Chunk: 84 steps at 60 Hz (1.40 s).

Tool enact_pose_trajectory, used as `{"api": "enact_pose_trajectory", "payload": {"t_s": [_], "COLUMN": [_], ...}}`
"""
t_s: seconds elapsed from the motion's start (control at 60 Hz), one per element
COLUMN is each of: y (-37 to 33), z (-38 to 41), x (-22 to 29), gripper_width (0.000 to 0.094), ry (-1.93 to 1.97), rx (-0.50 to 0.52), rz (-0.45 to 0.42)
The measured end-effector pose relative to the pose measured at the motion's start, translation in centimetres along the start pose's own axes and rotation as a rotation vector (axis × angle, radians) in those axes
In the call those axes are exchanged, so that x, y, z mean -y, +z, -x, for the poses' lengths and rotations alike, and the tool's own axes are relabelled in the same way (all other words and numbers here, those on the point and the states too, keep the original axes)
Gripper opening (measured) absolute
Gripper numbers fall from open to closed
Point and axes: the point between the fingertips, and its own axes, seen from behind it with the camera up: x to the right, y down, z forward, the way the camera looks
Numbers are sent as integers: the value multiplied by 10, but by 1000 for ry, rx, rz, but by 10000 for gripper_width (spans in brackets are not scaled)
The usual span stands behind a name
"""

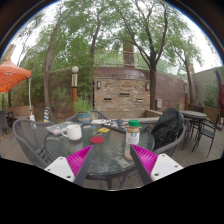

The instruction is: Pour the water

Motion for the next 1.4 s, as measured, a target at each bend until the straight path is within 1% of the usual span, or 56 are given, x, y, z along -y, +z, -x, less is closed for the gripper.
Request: {"api": "enact_pose_trajectory", "payload": {"t_s": [0.1,0.25,0.333,0.517,0.533,0.567,0.633,0.65,0.667,0.717,0.767,0.933,0.967,1.0,1.017,1.05,1.067,1.1,1.133,1.15,1.217,1.267,1.283,1.3,1.367,1.383,1.4], "y": [40,104,136,175,179,194,203,204,206,212,207,213,214,214,214,215,215,215,215,216,223,228,230,235,248,248,258], "z": [-30,-55,-70,-79,-79,-85,-91,-91,-91,-94,-92,-90,-88,-88,-89,-89,-88,-85,-83,-79,-58,-36,-35,-25,4,4,18], "x": [3,1,-5,-2,-3,-5,-17,-22,-28,-26,-25,-28,-29,-29,-29,-29,-28,-25,-16,-11,11,35,51,53,82,93,91], "gripper_width": [825,822,816,818,808,747,517,475,476,452,451,450,417,403,378,366,319,317,305,274,275,275,275,275,274,274,275], "ry": [-11,-45,-48,-7,-5,-2,2,11,28,74,73,71,69,66,60,41,23,-21,-66,-92,-194,-286,-315,-352,-538,-590,-651], "rx": [-42,-72,-101,-109,-110,-116,-146,-151,-152,-149,-157,-151,-161,-170,-174,-182,-183,-185,-185,-183,-188,-178,-167,-176,-187,-176,-189], "rz": [-21,-38,-28,-34,-33,-29,3,19,34,9,2,37,34,40,42,54,58,67,64,60,44,27,27,15,-3,-1,-6]}}
